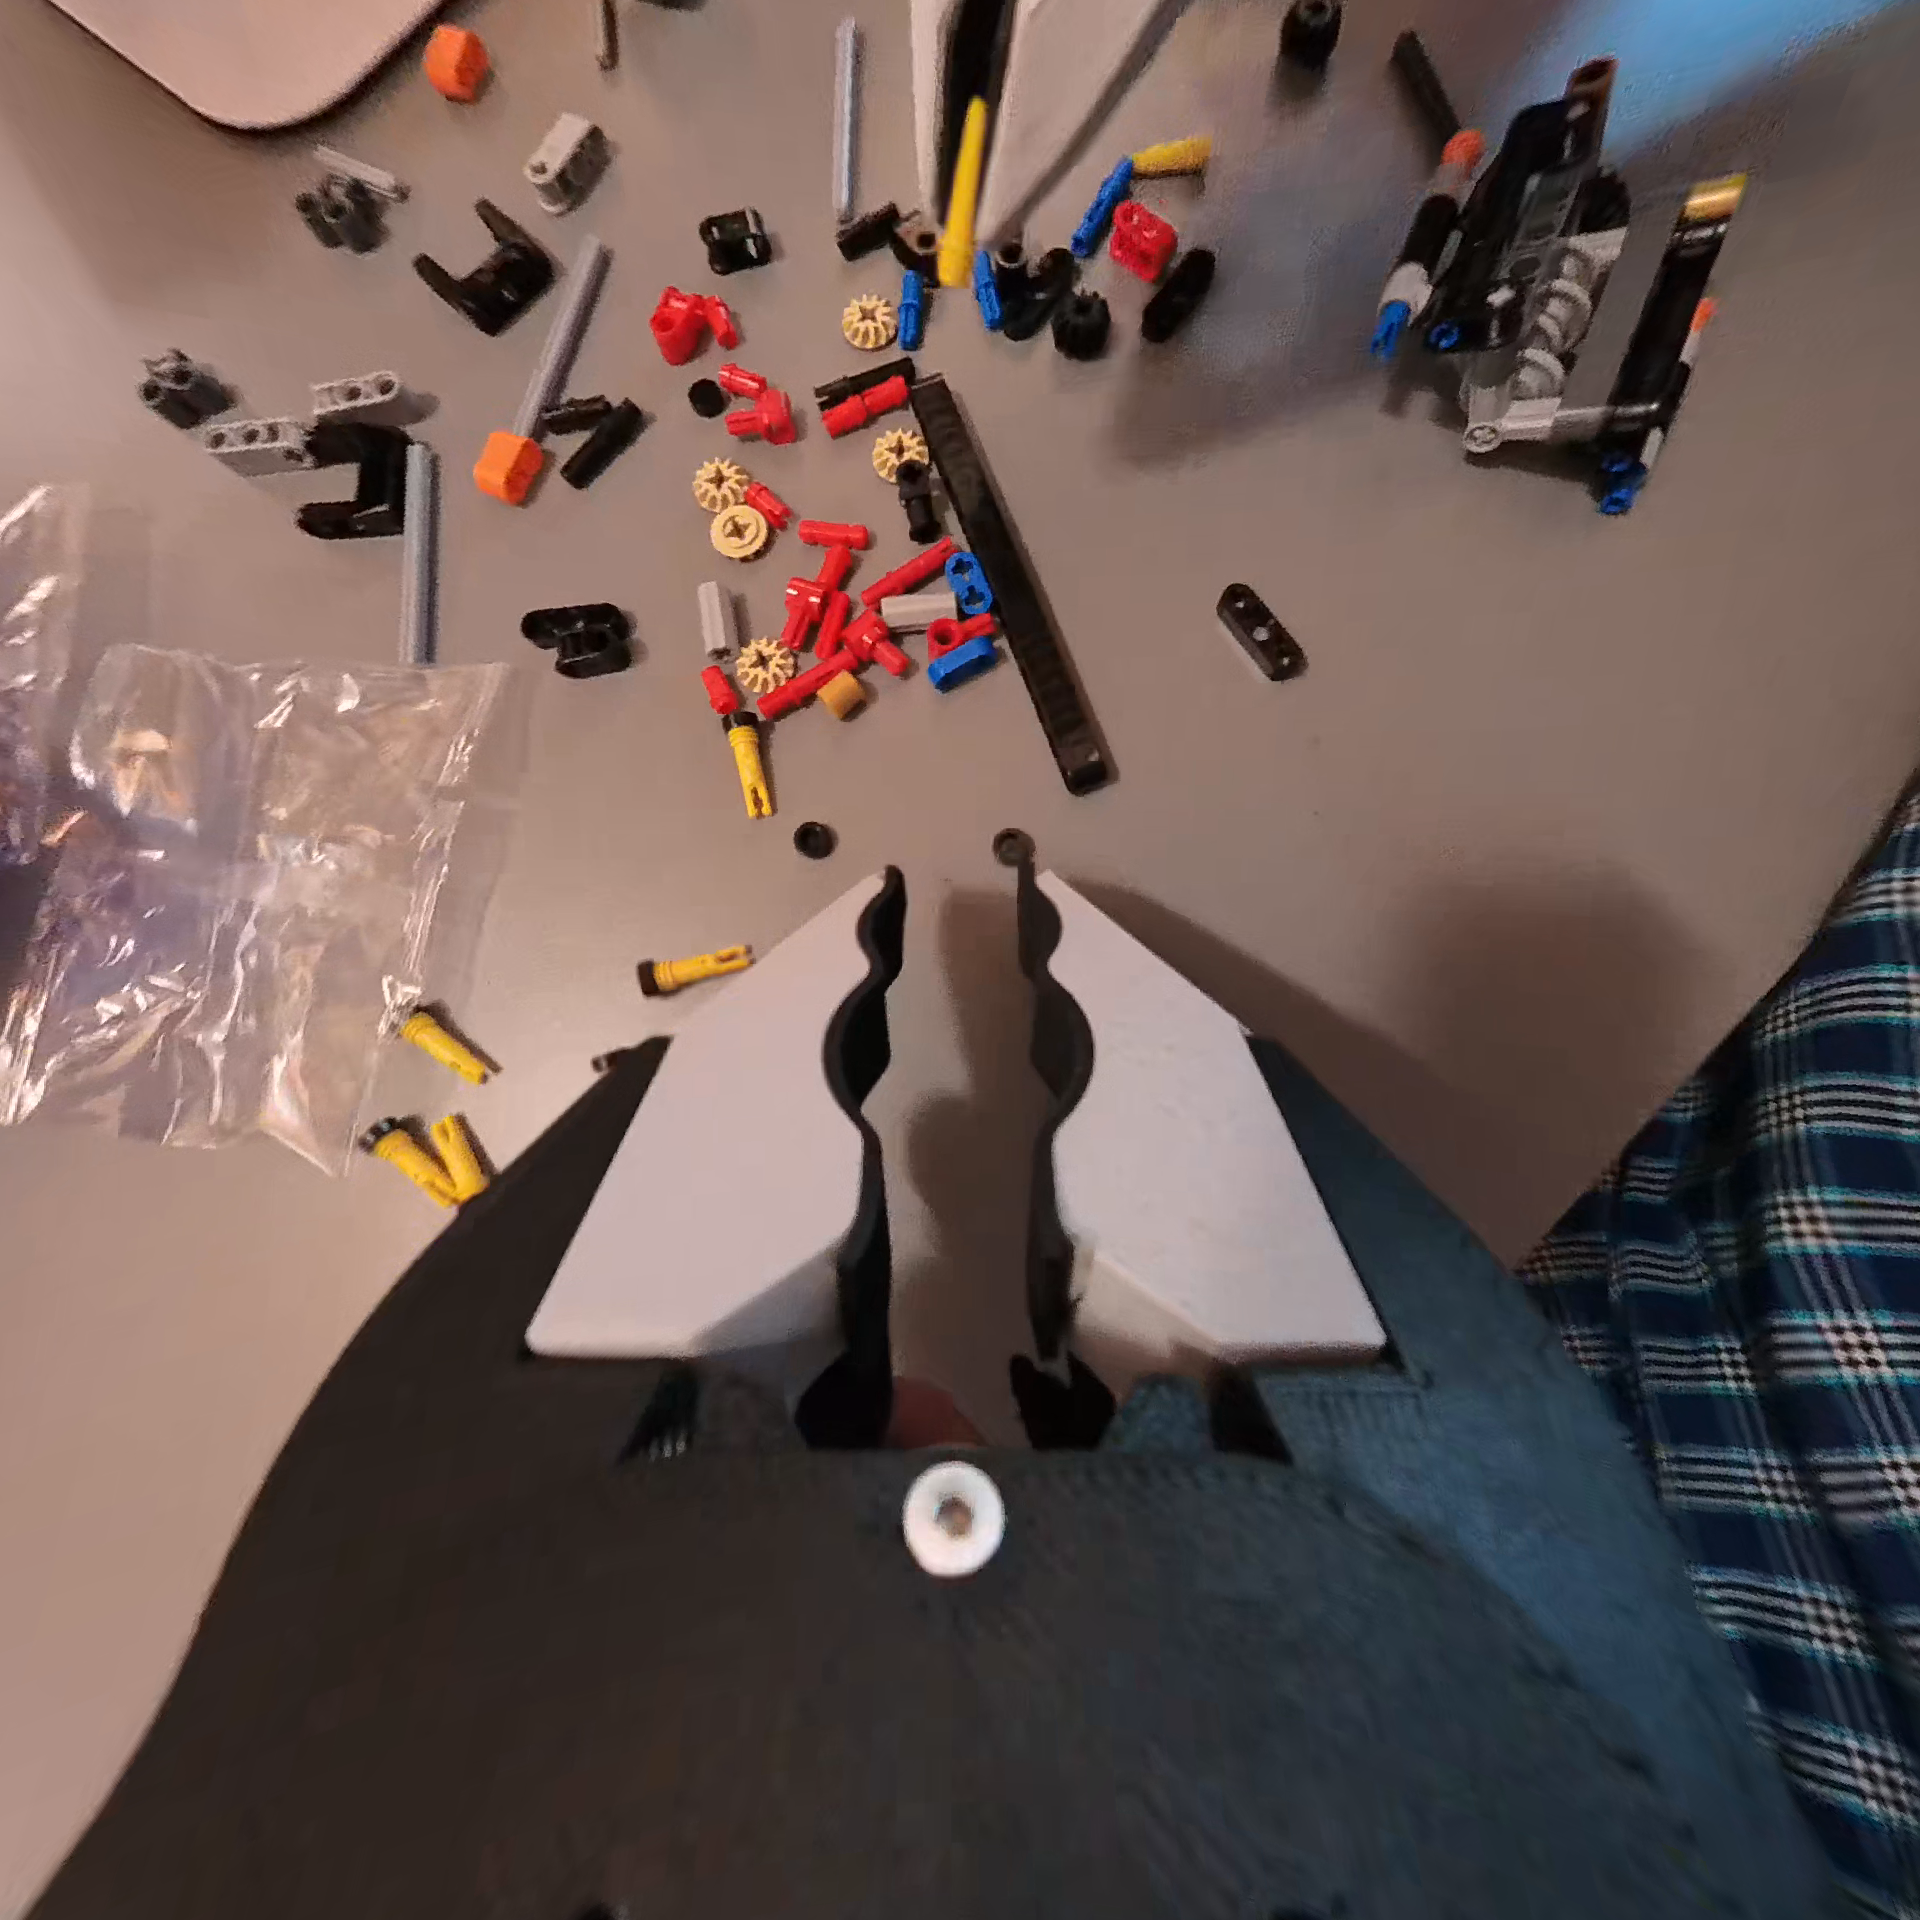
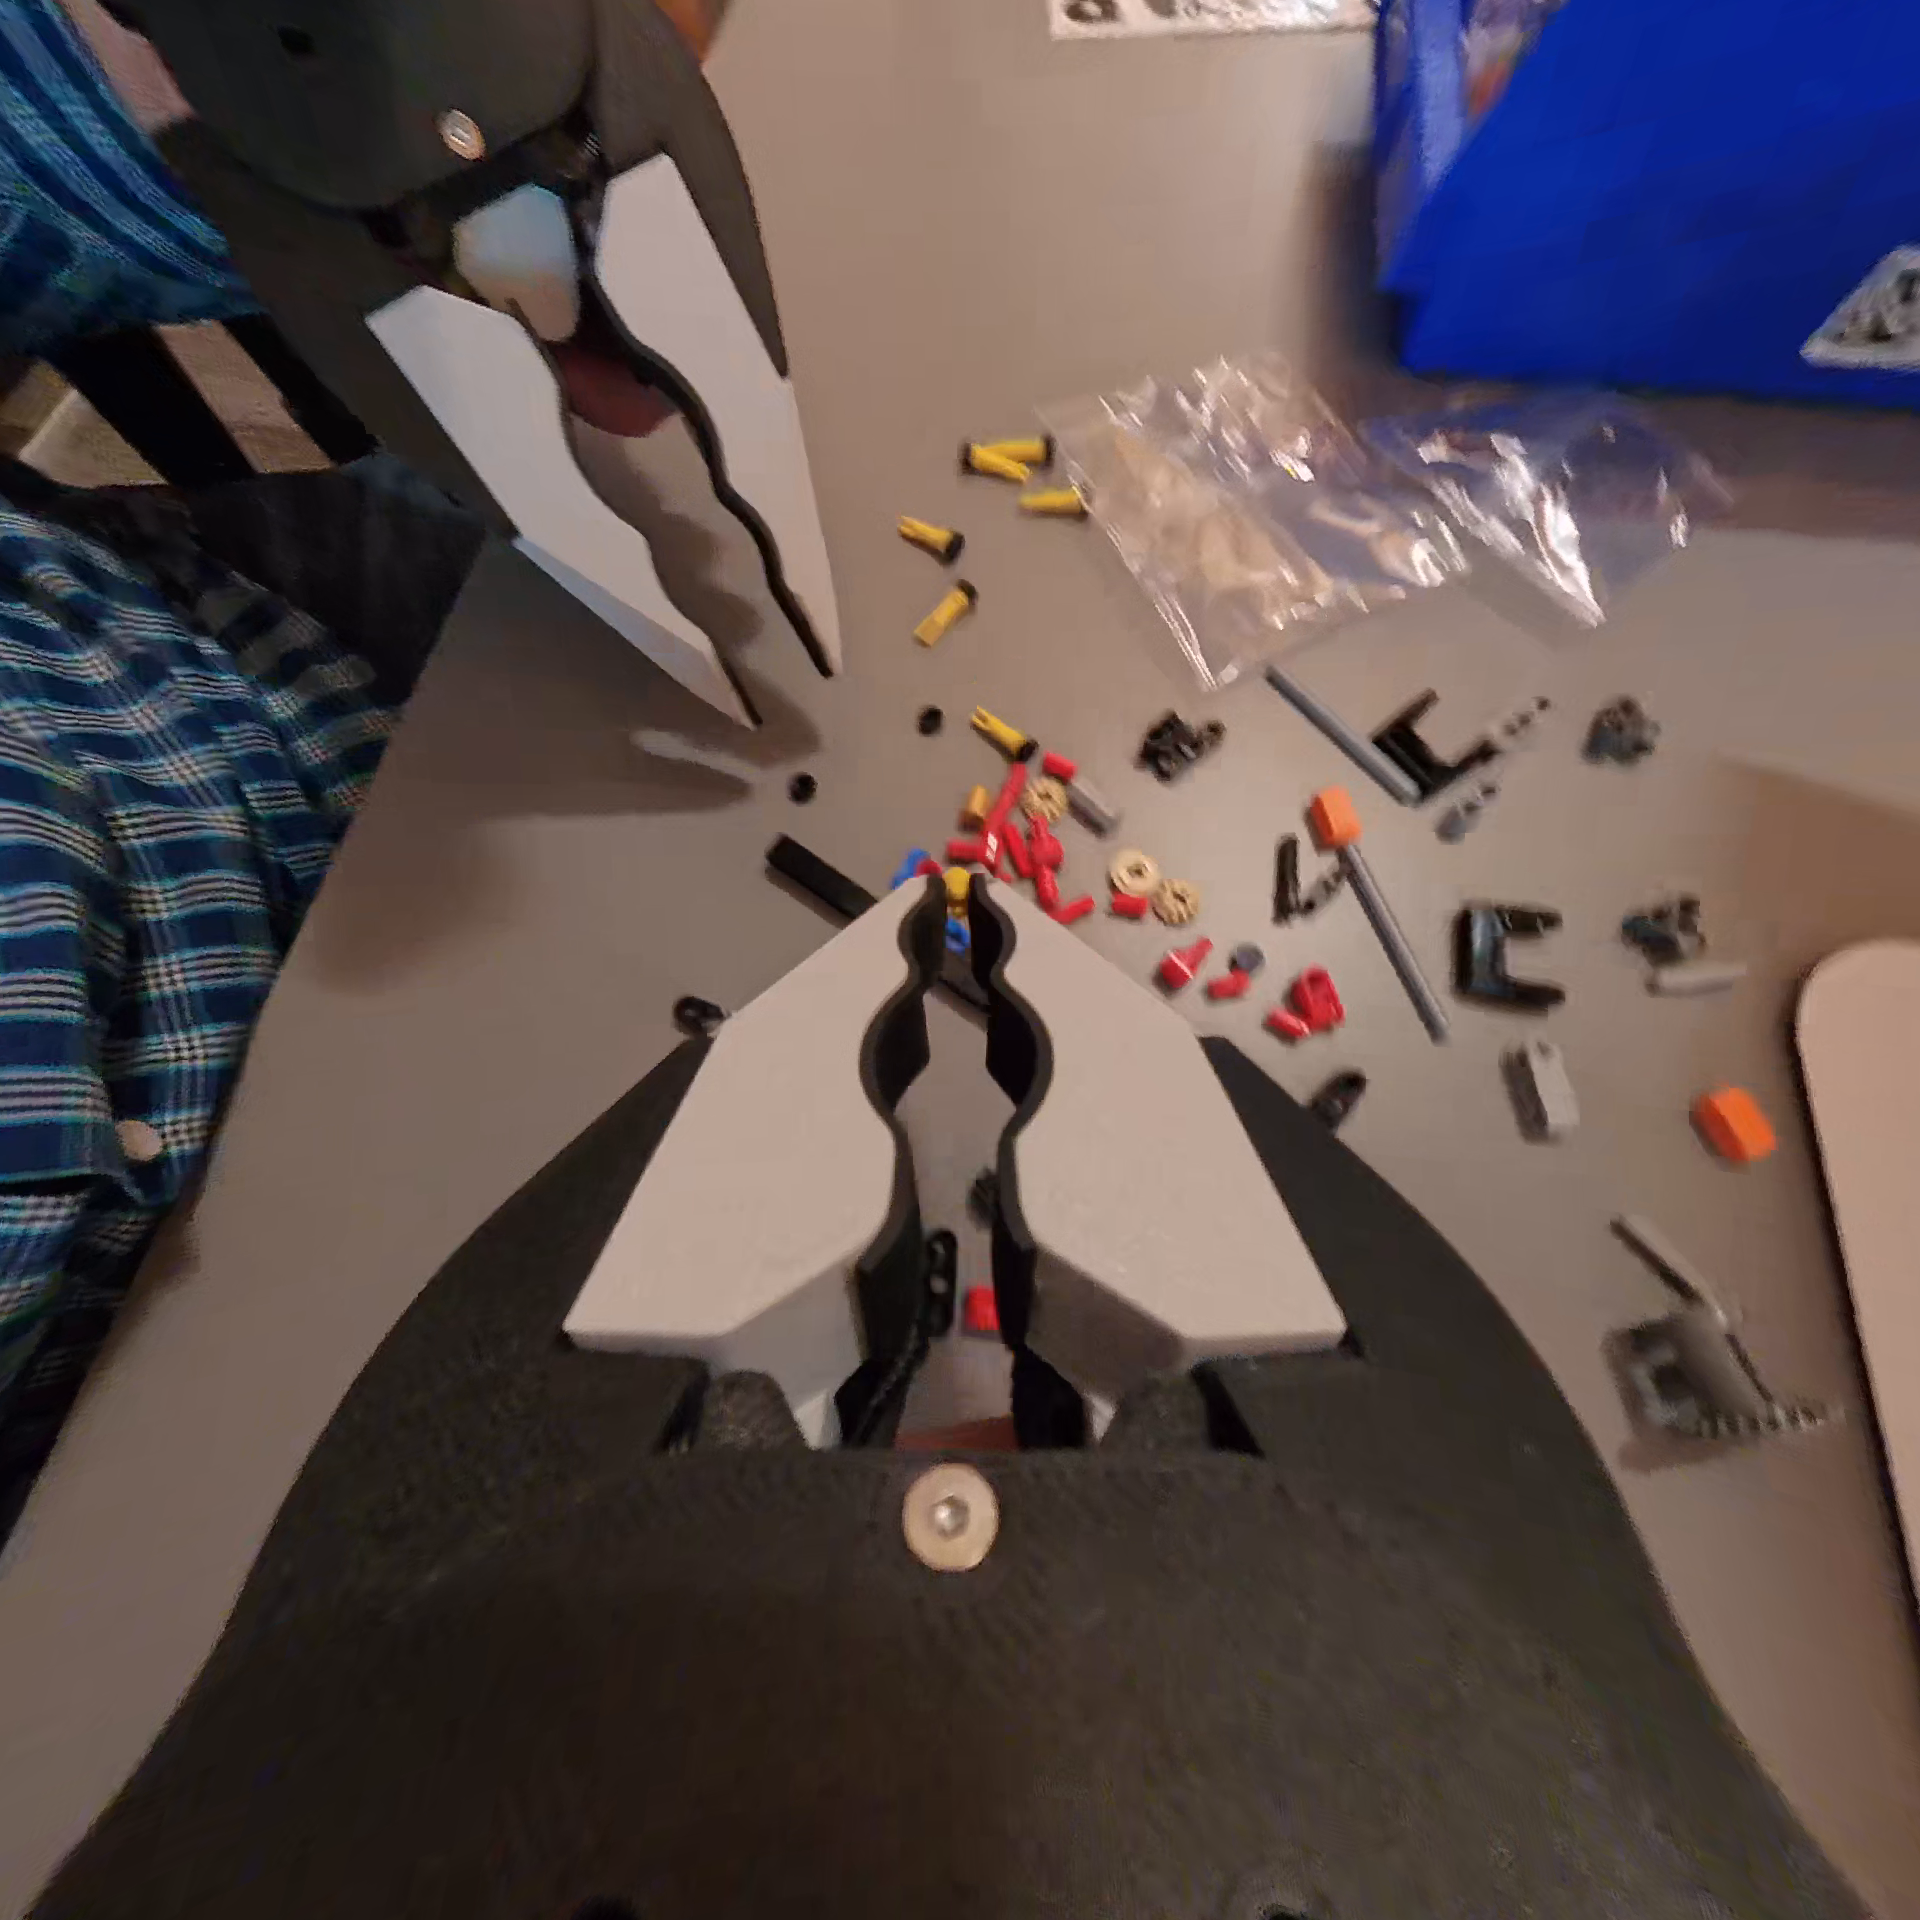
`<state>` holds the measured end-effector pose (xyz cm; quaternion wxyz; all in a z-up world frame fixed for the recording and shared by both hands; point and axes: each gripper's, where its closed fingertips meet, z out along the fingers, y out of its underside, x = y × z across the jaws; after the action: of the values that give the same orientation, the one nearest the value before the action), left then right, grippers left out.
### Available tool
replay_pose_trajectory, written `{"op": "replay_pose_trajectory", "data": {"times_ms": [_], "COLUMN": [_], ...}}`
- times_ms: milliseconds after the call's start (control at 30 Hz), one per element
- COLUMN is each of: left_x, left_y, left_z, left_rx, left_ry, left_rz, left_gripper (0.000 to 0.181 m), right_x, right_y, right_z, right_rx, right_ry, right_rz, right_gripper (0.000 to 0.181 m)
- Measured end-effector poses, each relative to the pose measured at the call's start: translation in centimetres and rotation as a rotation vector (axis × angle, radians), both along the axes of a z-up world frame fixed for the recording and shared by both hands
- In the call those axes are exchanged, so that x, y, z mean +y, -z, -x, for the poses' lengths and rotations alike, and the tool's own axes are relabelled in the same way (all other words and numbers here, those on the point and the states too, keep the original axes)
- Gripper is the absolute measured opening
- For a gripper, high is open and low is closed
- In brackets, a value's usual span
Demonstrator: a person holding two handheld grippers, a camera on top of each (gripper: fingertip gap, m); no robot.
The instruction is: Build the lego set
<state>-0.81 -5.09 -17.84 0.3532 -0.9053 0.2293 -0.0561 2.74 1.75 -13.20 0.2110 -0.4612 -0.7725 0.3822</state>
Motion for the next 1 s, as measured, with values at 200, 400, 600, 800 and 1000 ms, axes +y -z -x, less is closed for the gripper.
{"op": "replay_pose_trajectory", "data": {"times_ms": [200,400,600,800,1000], "left_x": [-0.7,-2.3,-2.1,-1.7,-1.4], "left_y": [-0.1,0.9,0.9,1.4,1.5], "left_z": [0.2,-0.3,-0.2,-0.8,-1.1], "left_rx": [0.042,0.022,0.029,0.065,0.050], "left_ry": [-0.107,-0.169,-0.185,-0.145,-0.131], "left_rz": [-0.124,-0.152,-0.174,-0.144,-0.133], "left_gripper": [0.019,0.020,0.020,0.018,0.016], "right_x": [-4.7,-6.9,-7.1,-6.7,-6.8], "right_y": [0.8,3.5,4.6,5.0,5.3], "right_z": [1.6,2.4,2.4,2.4,2.5], "right_rx": [0.002,-0.070,-0.135,-0.159,-0.168], "right_ry": [-0.172,-0.261,-0.282,-0.279,-0.287], "right_rz": [-0.179,-0.308,-0.327,-0.333,-0.327], "right_gripper": [0.002,0.002,0.002,0.002,0.002]}}
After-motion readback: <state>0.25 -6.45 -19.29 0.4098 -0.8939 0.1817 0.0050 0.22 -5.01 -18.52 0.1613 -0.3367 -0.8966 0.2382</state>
